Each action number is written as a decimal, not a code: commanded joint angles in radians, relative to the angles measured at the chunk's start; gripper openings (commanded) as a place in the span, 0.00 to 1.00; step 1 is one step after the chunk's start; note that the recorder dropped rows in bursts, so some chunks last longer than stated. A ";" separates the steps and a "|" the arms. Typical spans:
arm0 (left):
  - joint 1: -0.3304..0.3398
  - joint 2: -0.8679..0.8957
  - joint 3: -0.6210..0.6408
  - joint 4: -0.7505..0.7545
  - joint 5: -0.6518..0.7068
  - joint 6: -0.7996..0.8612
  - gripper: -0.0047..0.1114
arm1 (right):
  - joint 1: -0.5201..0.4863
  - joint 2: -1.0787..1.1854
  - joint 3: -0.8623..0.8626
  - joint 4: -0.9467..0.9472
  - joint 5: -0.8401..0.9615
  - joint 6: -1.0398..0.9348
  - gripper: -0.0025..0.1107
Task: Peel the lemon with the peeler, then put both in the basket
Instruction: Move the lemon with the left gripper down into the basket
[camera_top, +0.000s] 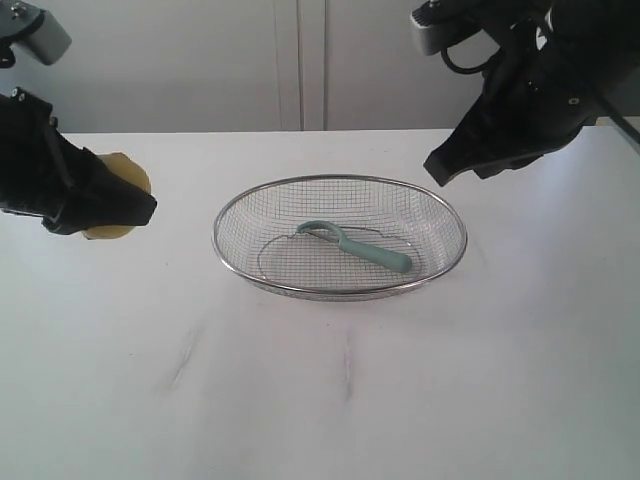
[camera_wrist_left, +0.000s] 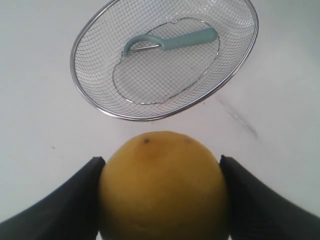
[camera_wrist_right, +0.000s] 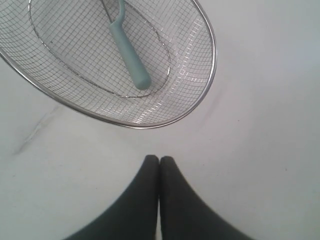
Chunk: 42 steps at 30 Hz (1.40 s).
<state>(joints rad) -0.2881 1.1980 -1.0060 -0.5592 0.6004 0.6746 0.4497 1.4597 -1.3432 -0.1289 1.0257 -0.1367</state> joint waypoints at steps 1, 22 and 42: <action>-0.004 0.003 0.000 -0.037 0.012 0.003 0.04 | -0.003 -0.008 0.004 0.004 -0.018 0.007 0.02; -0.004 0.071 -0.103 -0.078 0.116 -0.001 0.04 | -0.003 0.041 0.004 0.002 -0.055 0.007 0.02; -0.260 0.661 -0.522 0.016 -0.166 -0.050 0.04 | -0.003 -0.069 0.004 0.002 -0.063 0.007 0.02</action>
<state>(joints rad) -0.5441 1.8057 -1.5132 -0.5653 0.4577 0.6329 0.4497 1.4177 -1.3432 -0.1288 0.9668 -0.1349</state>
